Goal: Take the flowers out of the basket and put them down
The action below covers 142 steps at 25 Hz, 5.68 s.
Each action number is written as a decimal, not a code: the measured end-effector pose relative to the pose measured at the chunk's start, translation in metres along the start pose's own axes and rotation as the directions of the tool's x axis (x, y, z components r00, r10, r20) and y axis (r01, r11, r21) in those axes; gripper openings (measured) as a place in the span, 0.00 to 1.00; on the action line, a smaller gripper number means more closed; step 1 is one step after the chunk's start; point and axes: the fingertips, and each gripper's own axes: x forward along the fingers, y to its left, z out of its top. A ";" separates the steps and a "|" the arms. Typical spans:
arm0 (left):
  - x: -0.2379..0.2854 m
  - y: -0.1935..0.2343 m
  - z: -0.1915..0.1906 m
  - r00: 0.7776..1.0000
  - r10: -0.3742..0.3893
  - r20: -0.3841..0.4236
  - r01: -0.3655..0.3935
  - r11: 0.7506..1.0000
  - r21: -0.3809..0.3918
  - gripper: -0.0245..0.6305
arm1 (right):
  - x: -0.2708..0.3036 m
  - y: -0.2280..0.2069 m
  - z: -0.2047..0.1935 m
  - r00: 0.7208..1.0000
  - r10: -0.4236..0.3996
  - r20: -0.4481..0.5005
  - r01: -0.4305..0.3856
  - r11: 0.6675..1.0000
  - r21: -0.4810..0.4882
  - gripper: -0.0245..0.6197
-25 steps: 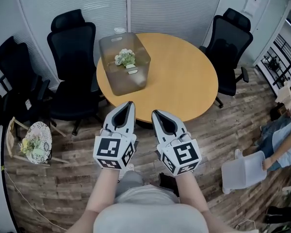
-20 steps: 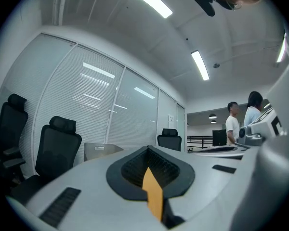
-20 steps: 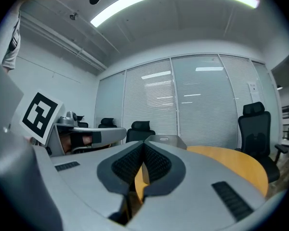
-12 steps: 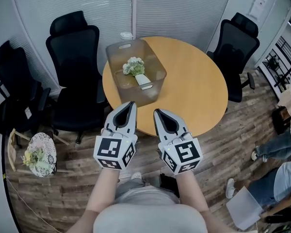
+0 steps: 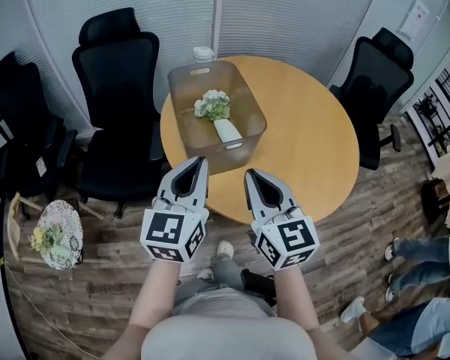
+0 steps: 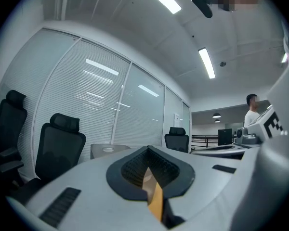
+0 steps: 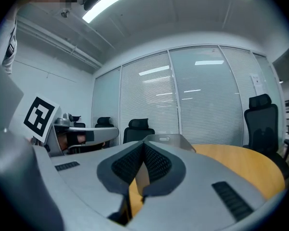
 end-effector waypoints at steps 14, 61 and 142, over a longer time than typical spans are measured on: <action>0.095 0.038 0.022 0.994 0.103 0.034 -0.104 0.994 0.022 0.04 | 0.085 -0.079 0.025 0.995 0.104 0.005 -0.104 0.995 -0.004 0.07; 0.201 0.204 0.037 0.993 -0.117 0.014 0.117 0.990 -0.076 0.04 | 0.301 -0.099 -0.107 0.723 0.064 -0.688 -0.115 0.993 -0.029 0.46; 0.231 0.249 -0.006 0.996 -0.083 -0.042 0.074 0.979 -0.188 0.04 | 0.239 -0.124 -0.326 -0.060 -0.007 -0.998 -0.139 0.990 0.001 0.65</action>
